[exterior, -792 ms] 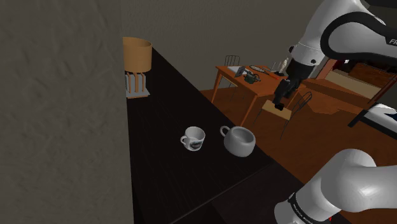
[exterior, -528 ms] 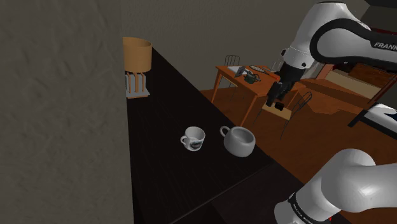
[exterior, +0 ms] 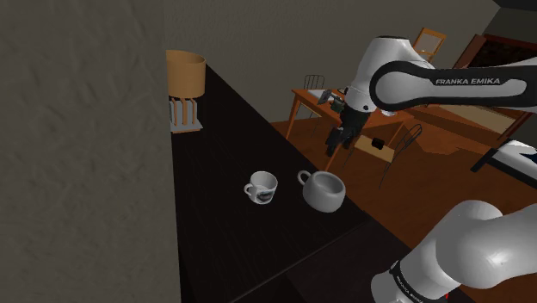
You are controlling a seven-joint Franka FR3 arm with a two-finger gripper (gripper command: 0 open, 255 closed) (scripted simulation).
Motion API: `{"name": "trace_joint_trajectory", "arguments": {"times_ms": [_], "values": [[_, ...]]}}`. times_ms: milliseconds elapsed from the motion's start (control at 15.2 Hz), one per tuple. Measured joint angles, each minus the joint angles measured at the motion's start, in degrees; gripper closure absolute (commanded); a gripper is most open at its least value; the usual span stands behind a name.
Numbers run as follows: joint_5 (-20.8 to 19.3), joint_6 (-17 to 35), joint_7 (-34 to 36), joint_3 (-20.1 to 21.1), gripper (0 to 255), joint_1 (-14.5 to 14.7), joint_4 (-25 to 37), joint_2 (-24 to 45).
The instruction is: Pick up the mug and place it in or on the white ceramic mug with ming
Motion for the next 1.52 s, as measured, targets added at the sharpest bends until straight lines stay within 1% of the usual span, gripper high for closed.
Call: {"name": "trace_joint_trajectory", "arguments": {"times_ms": [330, 792, 1188, 1518], "values": [[1.75, 8.60, 1.29, 0.91, 0, 1.19, 0.79, 9.57], [4.10, 18.65, 3.12, 2.57, 0, 2.97, 6.38, 25.28], [5.59, 24.80, 4.45, 3.92, 0, 4.32, 12.70, 37.74], [5.80, 28.60, 4.38, 4.05, 0, 4.47, 13.18, 42.01]]}}
